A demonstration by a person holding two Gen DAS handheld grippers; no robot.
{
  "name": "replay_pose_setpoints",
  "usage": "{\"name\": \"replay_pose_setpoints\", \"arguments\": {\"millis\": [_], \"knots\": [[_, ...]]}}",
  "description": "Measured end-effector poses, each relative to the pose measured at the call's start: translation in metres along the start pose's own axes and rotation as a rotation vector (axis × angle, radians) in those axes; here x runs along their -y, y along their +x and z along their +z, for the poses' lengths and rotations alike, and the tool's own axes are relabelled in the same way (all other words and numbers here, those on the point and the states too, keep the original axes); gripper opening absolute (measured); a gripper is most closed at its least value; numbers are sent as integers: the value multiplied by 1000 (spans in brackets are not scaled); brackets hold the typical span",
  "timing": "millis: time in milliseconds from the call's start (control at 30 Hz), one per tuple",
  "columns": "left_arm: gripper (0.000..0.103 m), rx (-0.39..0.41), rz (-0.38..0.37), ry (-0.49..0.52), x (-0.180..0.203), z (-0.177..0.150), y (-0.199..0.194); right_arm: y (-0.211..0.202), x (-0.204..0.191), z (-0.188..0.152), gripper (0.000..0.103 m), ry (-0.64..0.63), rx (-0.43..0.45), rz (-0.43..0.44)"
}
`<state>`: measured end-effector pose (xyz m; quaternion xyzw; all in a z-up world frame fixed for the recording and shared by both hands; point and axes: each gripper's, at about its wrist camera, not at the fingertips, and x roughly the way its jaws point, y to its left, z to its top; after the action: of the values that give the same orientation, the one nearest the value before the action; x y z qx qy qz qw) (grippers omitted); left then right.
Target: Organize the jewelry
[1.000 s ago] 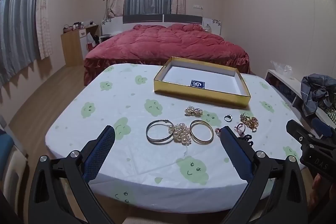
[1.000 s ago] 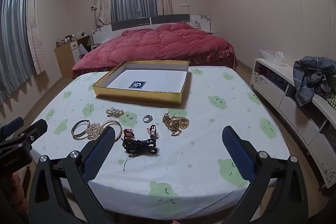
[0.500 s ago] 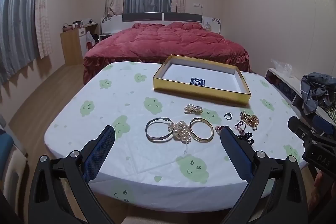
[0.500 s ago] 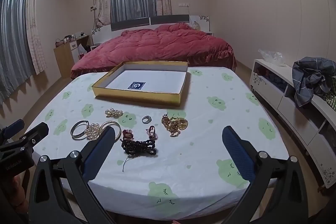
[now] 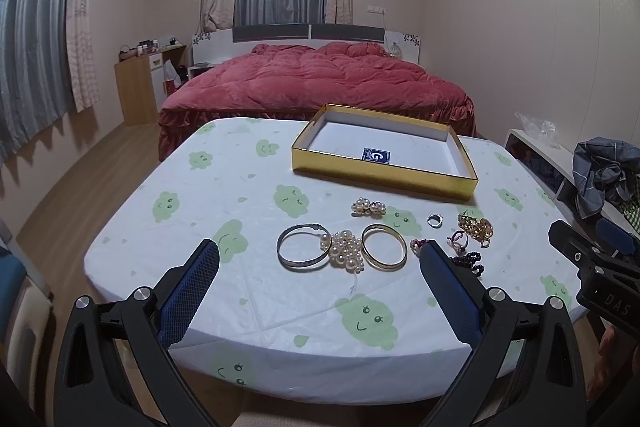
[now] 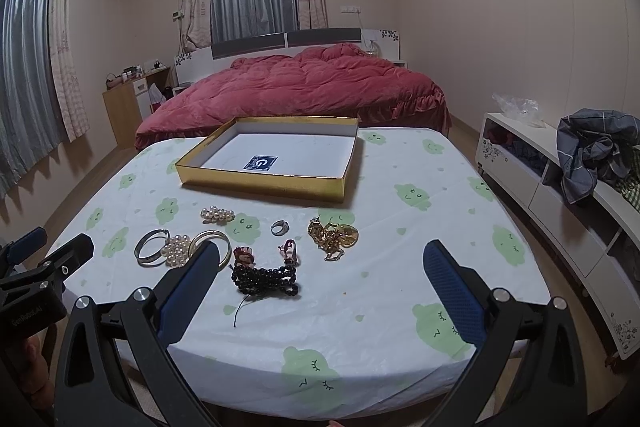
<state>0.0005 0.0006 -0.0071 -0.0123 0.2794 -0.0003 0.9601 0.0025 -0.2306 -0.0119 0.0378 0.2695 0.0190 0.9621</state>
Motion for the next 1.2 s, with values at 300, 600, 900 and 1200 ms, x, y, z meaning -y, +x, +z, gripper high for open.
{"name": "replay_pose_setpoints", "arguments": {"millis": [300,600,900,1200], "knots": [[98,-5,-2,-4,-1,0,1,0,1,1,0,2,1,-2],[98,-7,-5,-6,-1,0,1,-1,3,3,0,5,-3,2],[98,-9,-7,-4,-2,0,1,1,1,3,0,0,-9,1],[98,-11,-8,-4,-2,1,2,1,1,3,0,1,-9,-1]]}}
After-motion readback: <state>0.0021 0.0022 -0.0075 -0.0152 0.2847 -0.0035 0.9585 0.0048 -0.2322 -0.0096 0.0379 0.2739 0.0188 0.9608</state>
